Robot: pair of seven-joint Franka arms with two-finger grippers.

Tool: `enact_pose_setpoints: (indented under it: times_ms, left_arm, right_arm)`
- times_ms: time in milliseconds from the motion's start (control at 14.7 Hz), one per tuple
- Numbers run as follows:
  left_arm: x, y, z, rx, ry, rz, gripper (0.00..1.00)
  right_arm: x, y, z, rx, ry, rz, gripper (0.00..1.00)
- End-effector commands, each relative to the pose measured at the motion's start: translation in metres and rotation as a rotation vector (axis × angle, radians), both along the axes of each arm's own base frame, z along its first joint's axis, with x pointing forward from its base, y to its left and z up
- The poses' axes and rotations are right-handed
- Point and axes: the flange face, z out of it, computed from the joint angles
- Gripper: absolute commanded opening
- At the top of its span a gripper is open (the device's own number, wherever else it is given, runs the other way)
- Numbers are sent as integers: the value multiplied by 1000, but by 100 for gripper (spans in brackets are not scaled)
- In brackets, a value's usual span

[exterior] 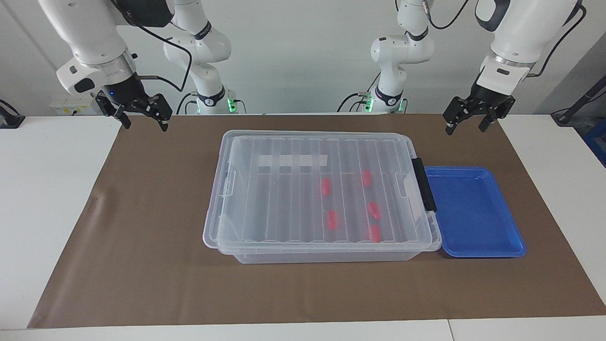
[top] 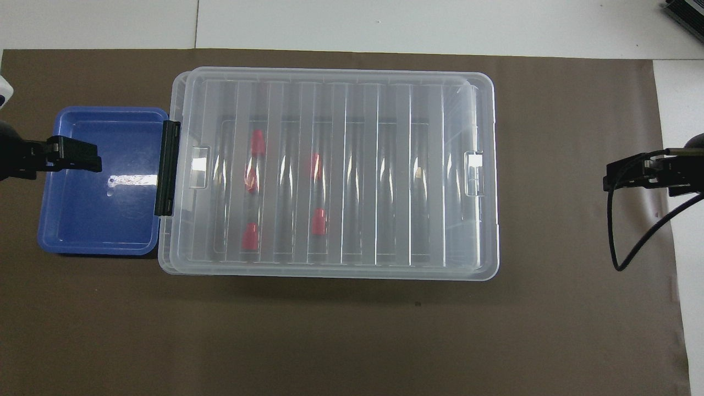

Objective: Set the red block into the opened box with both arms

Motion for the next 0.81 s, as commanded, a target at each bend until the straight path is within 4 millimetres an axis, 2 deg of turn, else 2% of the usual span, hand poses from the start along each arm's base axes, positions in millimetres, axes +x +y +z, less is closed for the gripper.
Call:
enact_pose_setpoints:
  times_ms: [0, 747]
  left_arm:
    - [-8, 0, 0, -14, -16, -13, 100]
    - [-8, 0, 0, -14, -16, -13, 100]
  right_arm:
    - [5, 2, 1, 14, -6, -13, 100]
    - [-1, 2, 2, 15, 9, -13, 100]
